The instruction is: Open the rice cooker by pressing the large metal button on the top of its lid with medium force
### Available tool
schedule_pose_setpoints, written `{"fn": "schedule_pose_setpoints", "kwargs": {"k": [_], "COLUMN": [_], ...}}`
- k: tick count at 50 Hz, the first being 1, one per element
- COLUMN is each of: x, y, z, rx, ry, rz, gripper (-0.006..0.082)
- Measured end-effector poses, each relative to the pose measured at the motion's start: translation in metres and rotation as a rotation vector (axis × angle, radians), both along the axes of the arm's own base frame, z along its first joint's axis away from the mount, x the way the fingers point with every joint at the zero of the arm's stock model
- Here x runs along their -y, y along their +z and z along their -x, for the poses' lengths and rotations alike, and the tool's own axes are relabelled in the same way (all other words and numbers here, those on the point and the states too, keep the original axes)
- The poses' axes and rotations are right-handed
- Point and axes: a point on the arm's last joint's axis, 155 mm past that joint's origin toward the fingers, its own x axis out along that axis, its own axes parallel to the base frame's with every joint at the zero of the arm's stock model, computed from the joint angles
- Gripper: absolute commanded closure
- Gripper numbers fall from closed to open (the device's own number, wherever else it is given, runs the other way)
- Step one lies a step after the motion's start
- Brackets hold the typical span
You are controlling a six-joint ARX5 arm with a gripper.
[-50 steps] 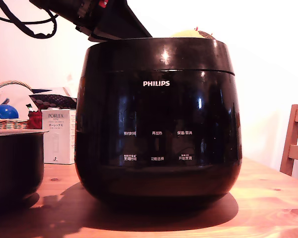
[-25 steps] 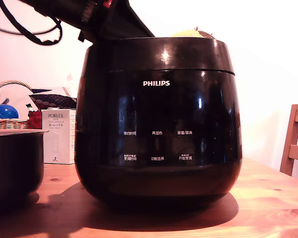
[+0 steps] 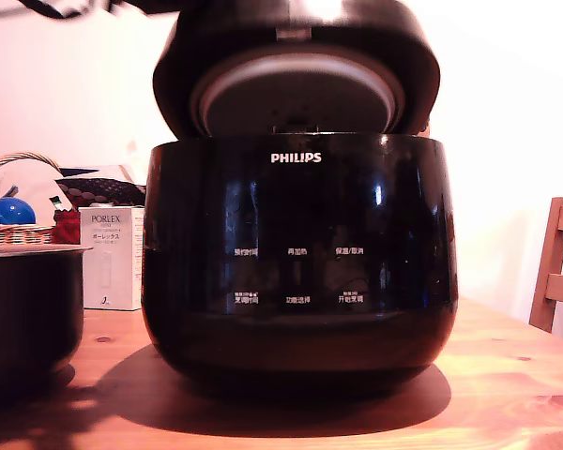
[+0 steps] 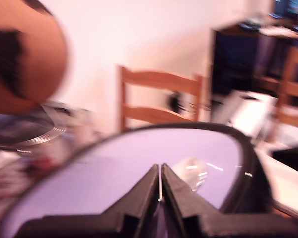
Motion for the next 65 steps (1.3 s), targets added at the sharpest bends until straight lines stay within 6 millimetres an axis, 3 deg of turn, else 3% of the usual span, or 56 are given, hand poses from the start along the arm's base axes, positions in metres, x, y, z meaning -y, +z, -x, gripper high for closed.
{"fn": "schedule_pose_setpoints", "kwargs": {"k": [9, 18, 33, 42, 65], "x": [-0.028, -0.064, -0.11, -0.122, -0.122], "y": [0.004, 0.022, 0.037, 0.044, 0.044], "z": [-0.014, -0.022, -0.029, -0.03, -0.03], "rx": [-0.002, 0.03, 0.063, 0.082, 0.082], "ry": [0.11, 0.22, 0.343, 0.375, 0.375], "rz": [-0.009, 0.012, 0.014, 0.025, 0.025], "gripper": [0.079, 0.079, 0.079, 0.079, 0.079]}}
